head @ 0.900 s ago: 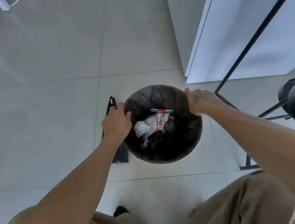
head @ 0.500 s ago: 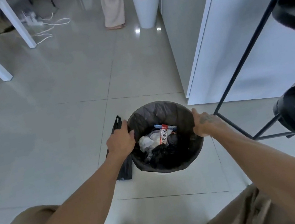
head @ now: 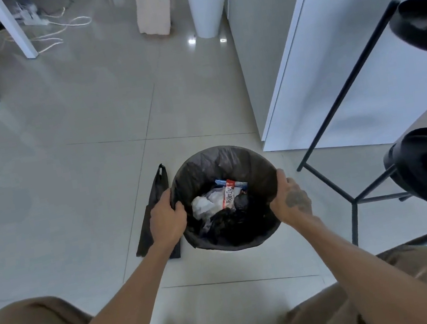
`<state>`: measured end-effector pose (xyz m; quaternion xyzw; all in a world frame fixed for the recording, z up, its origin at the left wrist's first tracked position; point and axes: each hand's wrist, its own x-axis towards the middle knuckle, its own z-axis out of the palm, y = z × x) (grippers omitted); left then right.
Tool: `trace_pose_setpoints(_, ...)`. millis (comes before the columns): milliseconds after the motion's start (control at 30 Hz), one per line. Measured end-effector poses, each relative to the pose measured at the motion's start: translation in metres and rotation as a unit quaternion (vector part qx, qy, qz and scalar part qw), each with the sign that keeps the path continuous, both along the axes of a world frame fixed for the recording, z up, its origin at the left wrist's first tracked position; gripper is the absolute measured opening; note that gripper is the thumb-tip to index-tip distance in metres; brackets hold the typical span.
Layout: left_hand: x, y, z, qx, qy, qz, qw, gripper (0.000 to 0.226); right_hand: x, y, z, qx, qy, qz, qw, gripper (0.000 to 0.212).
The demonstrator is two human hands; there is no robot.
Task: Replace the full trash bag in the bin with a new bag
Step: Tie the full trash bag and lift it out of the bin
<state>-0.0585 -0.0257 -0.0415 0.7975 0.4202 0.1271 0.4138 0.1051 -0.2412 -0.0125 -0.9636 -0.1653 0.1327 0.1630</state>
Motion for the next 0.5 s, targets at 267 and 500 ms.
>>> trace_pose_setpoints(267, -0.009, -0.003, -0.003, -0.036, -0.023, 0.028, 0.999, 0.037, -0.010, -0.007, -0.013, 0.073, -0.002, -0.030, 0.997, 0.059)
trace_pose_setpoints(500, -0.017, -0.001, 0.008, -0.229, -0.046, 0.159, 0.959, 0.056, 0.008, -0.015, -0.024, 0.283, 0.108, -0.177, 0.936, 0.041)
